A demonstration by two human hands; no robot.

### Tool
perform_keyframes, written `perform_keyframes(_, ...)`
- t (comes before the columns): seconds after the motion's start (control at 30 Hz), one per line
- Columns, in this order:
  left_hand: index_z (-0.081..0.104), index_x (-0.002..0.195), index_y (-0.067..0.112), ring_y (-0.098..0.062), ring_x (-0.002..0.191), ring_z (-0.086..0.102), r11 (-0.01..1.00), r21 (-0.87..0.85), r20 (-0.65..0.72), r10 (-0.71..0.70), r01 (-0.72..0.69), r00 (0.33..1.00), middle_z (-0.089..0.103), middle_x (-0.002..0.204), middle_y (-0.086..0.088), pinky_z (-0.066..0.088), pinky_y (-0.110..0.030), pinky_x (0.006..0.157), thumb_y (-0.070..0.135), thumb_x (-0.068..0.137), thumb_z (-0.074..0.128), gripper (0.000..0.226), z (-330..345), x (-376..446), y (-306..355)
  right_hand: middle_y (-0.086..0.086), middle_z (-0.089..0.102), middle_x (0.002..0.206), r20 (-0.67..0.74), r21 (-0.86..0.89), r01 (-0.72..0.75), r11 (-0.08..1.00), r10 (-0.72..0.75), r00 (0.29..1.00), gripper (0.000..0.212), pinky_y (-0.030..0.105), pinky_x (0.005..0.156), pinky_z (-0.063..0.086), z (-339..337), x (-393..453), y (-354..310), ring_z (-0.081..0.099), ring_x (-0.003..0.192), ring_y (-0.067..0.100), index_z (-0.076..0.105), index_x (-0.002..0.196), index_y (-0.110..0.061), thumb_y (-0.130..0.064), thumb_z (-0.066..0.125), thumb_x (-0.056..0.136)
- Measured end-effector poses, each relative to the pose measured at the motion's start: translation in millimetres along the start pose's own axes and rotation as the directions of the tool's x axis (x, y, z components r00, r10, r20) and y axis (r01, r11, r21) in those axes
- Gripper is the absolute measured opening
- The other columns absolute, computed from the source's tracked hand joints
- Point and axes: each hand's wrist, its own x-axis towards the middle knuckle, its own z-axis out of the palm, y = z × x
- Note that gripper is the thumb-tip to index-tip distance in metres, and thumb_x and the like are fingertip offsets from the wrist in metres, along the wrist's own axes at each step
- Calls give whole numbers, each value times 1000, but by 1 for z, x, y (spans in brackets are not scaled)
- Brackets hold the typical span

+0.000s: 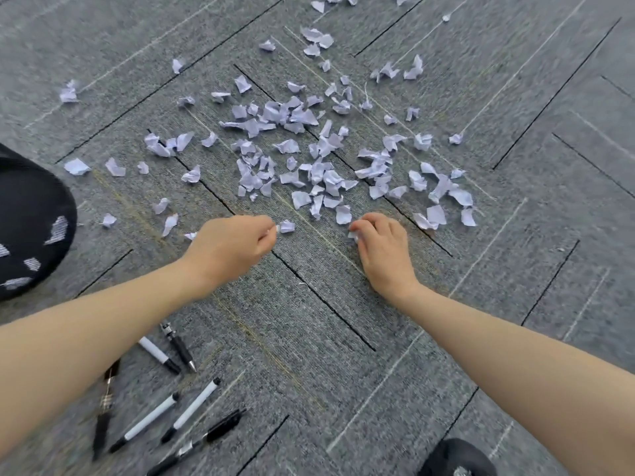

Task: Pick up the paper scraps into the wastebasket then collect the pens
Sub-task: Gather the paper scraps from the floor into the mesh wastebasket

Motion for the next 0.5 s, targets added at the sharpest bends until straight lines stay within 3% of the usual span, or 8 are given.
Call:
perform_keyframes(0.1,33,63,23,-14,46,43,998,49,41,47,-49,998,43,54,6,42,-27,45,29,98,31,36,-2,1,15,8,56,111,-10,-53,123,991,-124,992,17,39,82,36,0,7,10,50,95,28,58,104,-13,-11,48,91)
perform_keyframes(0.23,27,61,27,-6,45,38,994,69,114,76,-84,991,42,55,8,29,-20,41,32,99,28,39,2,-1,31,10,56,89,34,13,227,974,-227,973,11,36,63,41,-11,20,12,51,70,26,55,88,-5,1,46,86)
perform_keyframes(0.37,28,63,23,-12,47,38,996,89,154,-7,-6,988,42,57,4,25,-25,42,31,99,30,37,17,-4,44,-3,40,60,-37,252,10,968,-1,999,17,31,49,29,-33,23,21,34,51,14,40,73,-12,-4,35,88)
perform_keyframes(0.5,33,64,18,-20,51,44,993,1,166,-114,115,980,46,57,1,29,-27,45,28,98,32,35,28,-11,51,-12,41,58,-256,268,-184,946,253,933,20,25,47,27,-46,12,54,37,47,8,47,92,-12,-27,34,92)
